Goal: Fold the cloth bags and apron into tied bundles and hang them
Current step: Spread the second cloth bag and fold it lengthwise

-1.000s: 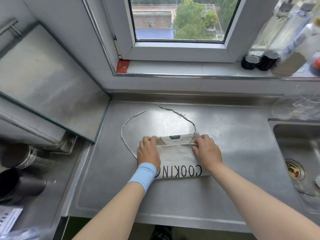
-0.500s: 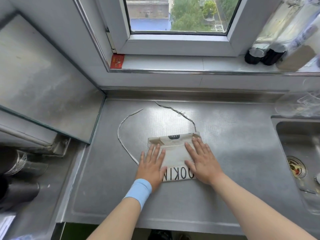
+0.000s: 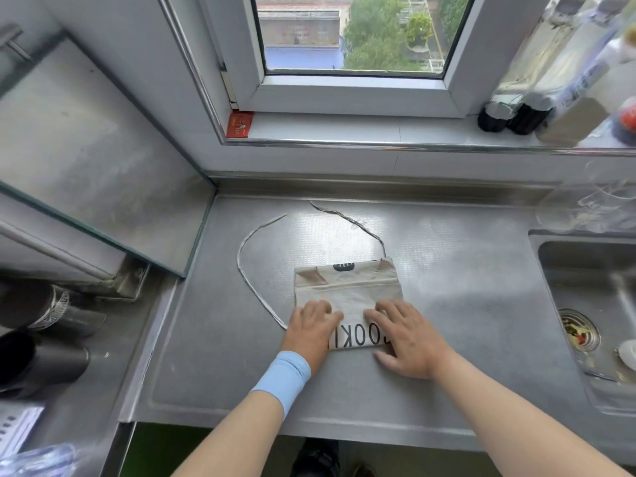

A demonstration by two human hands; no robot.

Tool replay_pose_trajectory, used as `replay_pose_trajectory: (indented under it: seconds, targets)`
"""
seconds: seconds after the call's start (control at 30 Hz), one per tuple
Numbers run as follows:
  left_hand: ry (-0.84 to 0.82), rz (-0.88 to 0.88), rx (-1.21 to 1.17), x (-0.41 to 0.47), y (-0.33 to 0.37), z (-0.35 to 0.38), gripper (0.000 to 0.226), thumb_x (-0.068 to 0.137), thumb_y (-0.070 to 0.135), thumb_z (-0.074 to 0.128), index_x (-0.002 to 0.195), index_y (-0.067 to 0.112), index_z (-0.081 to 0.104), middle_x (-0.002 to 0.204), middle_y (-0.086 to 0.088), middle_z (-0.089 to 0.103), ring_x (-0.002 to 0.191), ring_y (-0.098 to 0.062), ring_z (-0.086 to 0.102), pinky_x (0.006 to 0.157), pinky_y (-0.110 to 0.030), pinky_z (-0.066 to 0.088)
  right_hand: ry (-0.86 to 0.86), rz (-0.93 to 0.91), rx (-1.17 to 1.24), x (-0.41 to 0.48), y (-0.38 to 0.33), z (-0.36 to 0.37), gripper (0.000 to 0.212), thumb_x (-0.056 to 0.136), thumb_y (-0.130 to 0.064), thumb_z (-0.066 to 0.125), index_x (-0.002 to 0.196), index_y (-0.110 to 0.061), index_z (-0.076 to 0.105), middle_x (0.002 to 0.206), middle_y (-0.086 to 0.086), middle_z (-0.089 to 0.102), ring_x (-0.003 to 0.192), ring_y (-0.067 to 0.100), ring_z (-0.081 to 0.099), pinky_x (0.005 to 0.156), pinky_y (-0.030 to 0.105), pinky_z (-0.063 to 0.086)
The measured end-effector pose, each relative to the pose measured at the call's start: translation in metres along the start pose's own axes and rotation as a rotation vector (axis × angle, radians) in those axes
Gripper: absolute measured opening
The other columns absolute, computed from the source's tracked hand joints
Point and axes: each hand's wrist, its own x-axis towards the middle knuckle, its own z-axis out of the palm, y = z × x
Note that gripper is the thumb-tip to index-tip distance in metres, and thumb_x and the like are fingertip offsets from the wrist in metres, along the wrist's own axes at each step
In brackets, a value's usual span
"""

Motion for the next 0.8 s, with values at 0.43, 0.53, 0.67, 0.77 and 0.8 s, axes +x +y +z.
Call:
replay_pose_trajectory:
  seconds: [0.43,0.53,0.67,0.77,0.8]
  targets:
    - [-0.289,-0.070,-0.231,-0.004,-0.032,-0.026,0.052,0.070,0.026,0.060,0.121,0.020,0.055,0.122,0.001,0.048,0.113,-0.022,0.044,0.098,-0.034,0.042,-0.025,0.220,0.134,0.019,0.010,-0.017,0.025,0.076,-0.015,0.060,0.099,-0.019,0.069,0.110,-0.005,0.060,0.106,0.021,0.057,0.073,0.027,0.044]
    - [-0.248,-0.151,-0.346,0.008,-0.043,-0.028,0.030,0.074,0.014,0.064,0.103,0.019,0.071,0.113,0.003,0.058,0.113,-0.020,0.048,0.102,-0.027,0.038,0.060,0.285,0.323,0.024,0.021,-0.022,0.005,0.074,-0.018,0.063,0.077,-0.018,0.067,0.107,-0.009,0.064,0.102,0.020,0.061,0.079,0.028,0.050]
    - [-0.224,-0.395,-0.551,0.026,-0.057,-0.040,0.024,0.079,0.033,0.072,0.100,0.024,0.070,0.103,0.011,0.065,0.107,-0.010,0.054,0.090,-0.019,0.039,0.008,0.517,0.474,0.034,0.030,-0.038,0.007,0.080,-0.031,0.071,0.080,-0.025,0.067,0.086,-0.014,0.066,0.084,0.012,0.061,0.071,0.026,0.045]
    - [-0.250,-0.499,-0.504,0.044,-0.064,-0.050,0.026,0.083,0.047,0.066,0.076,0.021,0.067,0.073,0.005,0.063,0.073,-0.018,0.059,0.062,-0.026,0.041,0.027,0.656,0.505,0.047,0.037,-0.043,0.029,0.082,-0.040,0.071,0.064,-0.028,0.050,0.067,-0.011,0.056,0.071,0.014,0.053,0.058,0.025,0.035]
    - [-0.264,-0.529,-0.506,0.049,-0.067,-0.051,0.033,0.084,0.049,0.065,0.076,0.017,0.066,0.071,0.001,0.064,0.070,-0.019,0.059,0.061,-0.027,0.042,0.028,0.681,0.486,0.052,0.037,-0.044,0.033,0.083,-0.043,0.069,0.064,-0.027,0.047,0.066,-0.010,0.054,0.071,0.016,0.052,0.057,0.027,0.034]
